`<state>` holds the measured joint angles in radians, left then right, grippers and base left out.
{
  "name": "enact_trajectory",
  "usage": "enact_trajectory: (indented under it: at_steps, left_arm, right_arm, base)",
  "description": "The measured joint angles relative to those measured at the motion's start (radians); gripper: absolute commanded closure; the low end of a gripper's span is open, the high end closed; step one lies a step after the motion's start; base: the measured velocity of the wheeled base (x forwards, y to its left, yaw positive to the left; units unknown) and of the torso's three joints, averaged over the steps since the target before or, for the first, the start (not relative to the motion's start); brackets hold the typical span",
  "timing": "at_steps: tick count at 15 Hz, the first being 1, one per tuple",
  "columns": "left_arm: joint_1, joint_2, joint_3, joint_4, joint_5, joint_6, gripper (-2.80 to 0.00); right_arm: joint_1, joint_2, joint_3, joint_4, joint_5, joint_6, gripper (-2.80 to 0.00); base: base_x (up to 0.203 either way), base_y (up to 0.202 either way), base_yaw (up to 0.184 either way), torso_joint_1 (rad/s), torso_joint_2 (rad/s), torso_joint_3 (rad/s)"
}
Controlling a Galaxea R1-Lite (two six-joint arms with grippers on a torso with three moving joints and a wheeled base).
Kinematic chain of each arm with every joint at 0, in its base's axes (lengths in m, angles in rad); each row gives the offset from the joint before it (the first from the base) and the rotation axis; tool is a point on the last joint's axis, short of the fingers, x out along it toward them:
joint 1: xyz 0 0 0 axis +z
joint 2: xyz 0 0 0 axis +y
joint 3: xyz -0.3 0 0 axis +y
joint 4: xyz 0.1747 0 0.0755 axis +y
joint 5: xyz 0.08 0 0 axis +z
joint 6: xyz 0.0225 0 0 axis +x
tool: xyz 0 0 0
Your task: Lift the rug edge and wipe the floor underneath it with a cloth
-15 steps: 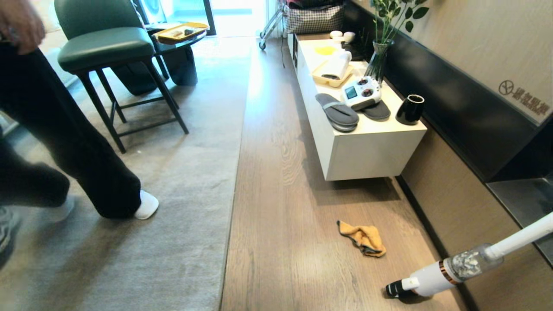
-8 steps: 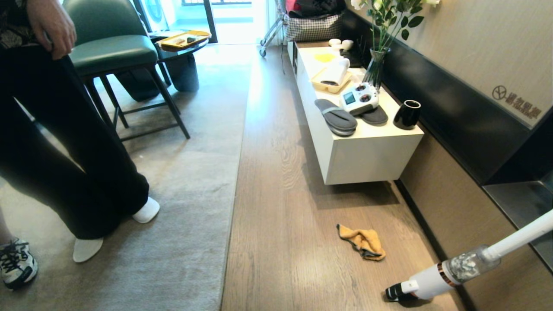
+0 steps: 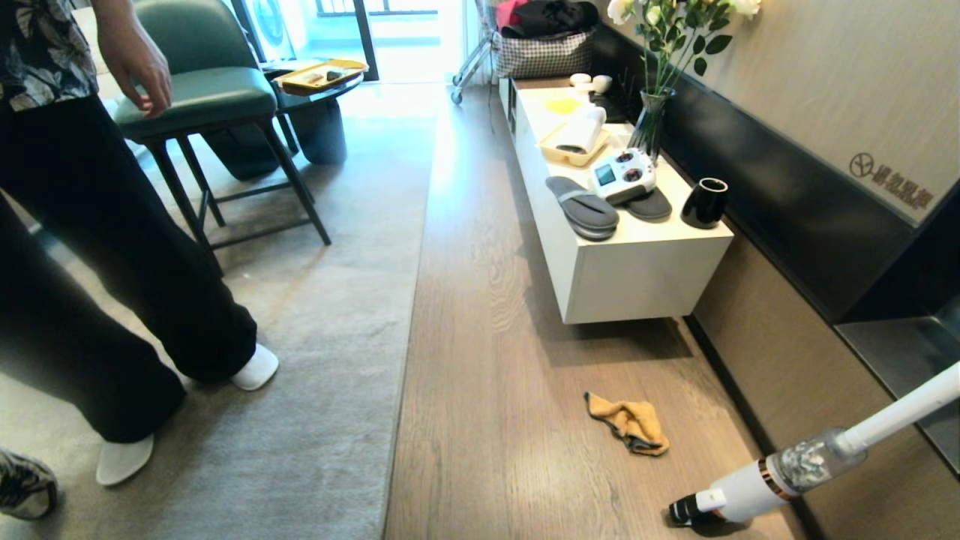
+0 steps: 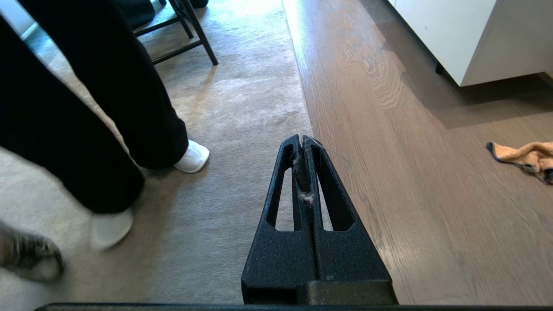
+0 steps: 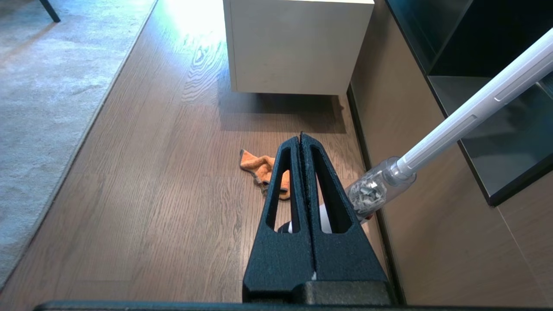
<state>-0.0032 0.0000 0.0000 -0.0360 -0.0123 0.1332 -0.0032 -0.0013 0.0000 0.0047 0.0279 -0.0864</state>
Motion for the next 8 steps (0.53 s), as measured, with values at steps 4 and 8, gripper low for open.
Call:
enact_trajectory:
  at_steps: [4, 8]
  left_arm:
    - [0.0, 0.0, 0.0, 0.0, 0.0, 0.001, 0.0]
    - [0.0, 0.0, 0.0, 0.0, 0.0, 0.001, 0.0]
  right_arm:
    - [0.0, 0.0, 0.0, 0.0, 0.001, 0.0, 0.0]
    - [0.0, 0.0, 0.0, 0.0, 0.001, 0.0, 0.0]
  base:
    - [0.0, 0.0, 0.0, 0.0, 0.0, 0.0]
    - [0.0, 0.0, 0.0, 0.0, 0.0, 0.0]
